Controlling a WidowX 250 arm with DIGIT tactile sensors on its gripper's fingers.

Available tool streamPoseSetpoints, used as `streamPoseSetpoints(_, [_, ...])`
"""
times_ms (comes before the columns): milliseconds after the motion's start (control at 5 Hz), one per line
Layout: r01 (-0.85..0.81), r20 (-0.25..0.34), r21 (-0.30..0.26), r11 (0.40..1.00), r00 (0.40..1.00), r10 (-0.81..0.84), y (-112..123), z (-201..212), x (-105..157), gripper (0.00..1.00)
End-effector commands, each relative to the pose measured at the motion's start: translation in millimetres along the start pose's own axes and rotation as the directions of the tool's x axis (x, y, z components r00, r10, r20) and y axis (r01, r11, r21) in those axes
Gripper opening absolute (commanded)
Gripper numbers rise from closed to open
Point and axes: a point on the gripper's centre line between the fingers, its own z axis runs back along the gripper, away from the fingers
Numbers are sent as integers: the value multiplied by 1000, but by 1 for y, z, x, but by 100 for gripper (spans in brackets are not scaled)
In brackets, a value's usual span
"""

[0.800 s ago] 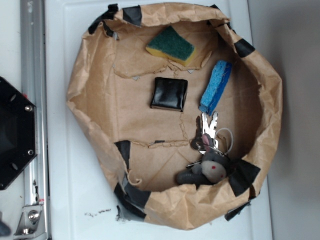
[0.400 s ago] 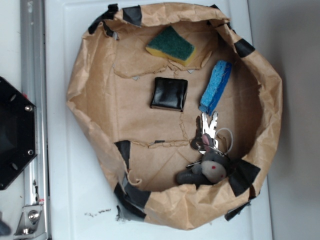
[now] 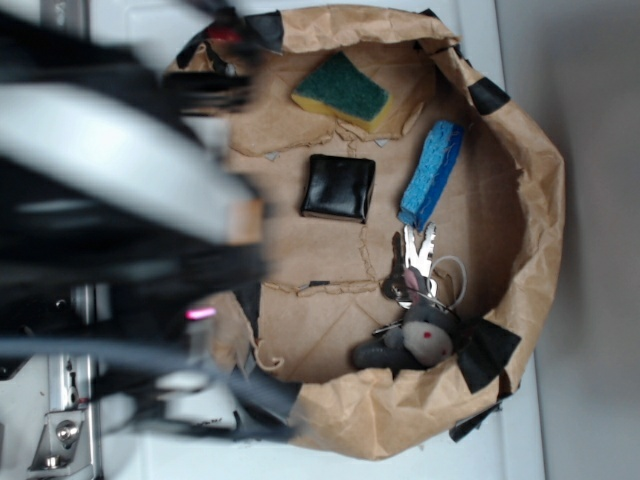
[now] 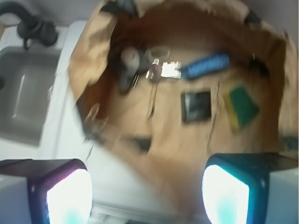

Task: Grab the black box.

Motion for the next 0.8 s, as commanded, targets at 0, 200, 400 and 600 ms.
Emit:
streamPoseSetpoints(0, [9, 37, 36, 999, 999, -11, 21, 3, 22, 100])
streamPoseSetpoints(200, [9, 37, 36, 999, 999, -11, 21, 3, 22, 100])
streamPoseSetpoints(400, [32, 56, 51, 998, 998, -34, 45, -39, 43, 100])
streamPoseSetpoints(600, [62, 18, 66, 996, 998, -63, 63, -79, 45, 100])
